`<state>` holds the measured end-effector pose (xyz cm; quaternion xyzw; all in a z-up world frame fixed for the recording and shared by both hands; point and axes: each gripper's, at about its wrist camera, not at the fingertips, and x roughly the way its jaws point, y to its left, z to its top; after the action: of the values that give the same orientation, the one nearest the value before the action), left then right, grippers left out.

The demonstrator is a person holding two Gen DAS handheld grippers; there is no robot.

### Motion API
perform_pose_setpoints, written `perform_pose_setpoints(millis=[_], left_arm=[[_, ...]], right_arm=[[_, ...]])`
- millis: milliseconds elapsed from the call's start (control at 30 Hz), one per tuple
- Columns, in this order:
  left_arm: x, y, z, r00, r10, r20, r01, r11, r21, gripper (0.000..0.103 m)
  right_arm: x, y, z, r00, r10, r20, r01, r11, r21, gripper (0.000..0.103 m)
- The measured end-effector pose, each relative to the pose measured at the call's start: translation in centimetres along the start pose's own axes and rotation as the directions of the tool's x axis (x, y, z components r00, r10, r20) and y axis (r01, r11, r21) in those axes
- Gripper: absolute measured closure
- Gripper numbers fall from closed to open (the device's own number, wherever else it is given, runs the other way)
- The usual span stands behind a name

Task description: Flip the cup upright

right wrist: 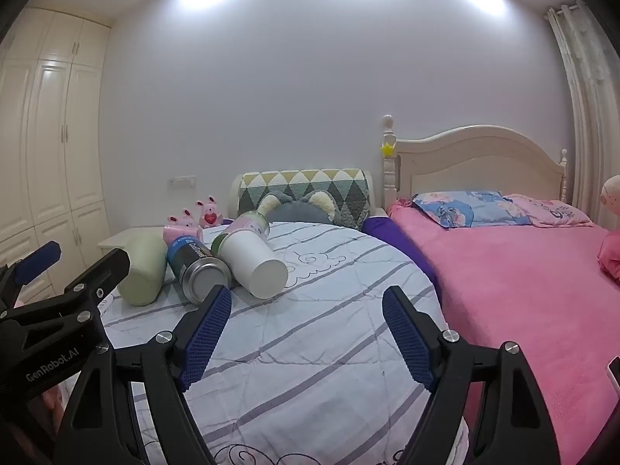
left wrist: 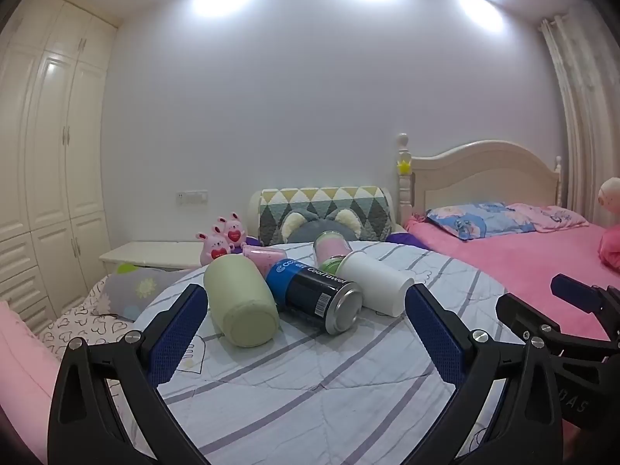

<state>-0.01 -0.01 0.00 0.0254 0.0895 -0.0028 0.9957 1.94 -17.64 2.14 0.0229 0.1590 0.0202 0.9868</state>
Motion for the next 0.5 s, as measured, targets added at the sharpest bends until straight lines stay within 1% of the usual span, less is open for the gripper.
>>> perform_pose_setpoints(millis=[33,200,233,367,433,500], left_arm=[[0.01,0.04,-0.01,1.0,0.0,-0.004,0.0,1.0,-0.01,0.0],[-0.01,-0.07,-0.07,1.0,0.0,-0.004,0.0,1.0,-0.005,0.0],[-0.02,-0.13,-0.09,1.0,0.0,-0.003,0.0,1.0,-0.001,0.0],[0.0,-0.06,0.05,1.0,0.02,-0.001,-0.02,1.0,0.002,0.0],[0.03,-0.06,0.07,1.0,0.013,-0.002,-0.013,1.0,0.006,0.0],[0.2,-0.79,-0.26,1.0,0.014,-0.003,-0.014,1.0,0.008,0.0]], right_arm=[[-0.05,0.03,0.0,1.0,0.0,0.0,0.0,1.0,-0.001,0.021],[-0.19,-0.2,0.26,1.0,0.002,-0.006,-0.002,1.0,-0.002,0.021],[0.34,-0.01,0.13,1.0,0.002,-0.011,-0.002,1.0,-0.002,0.021],[0.4,-0.06,0.21,1.0,0.002,-0.014,-0.002,1.0,-0.003,0.021],[0.45,-0.01,0.2,1.0,0.002,-0.019,-0.002,1.0,-0.003,0.021],[0.38,-0.01,0.13,1.0,0.001,-0.019,-0.001,1.0,-0.004,0.021]])
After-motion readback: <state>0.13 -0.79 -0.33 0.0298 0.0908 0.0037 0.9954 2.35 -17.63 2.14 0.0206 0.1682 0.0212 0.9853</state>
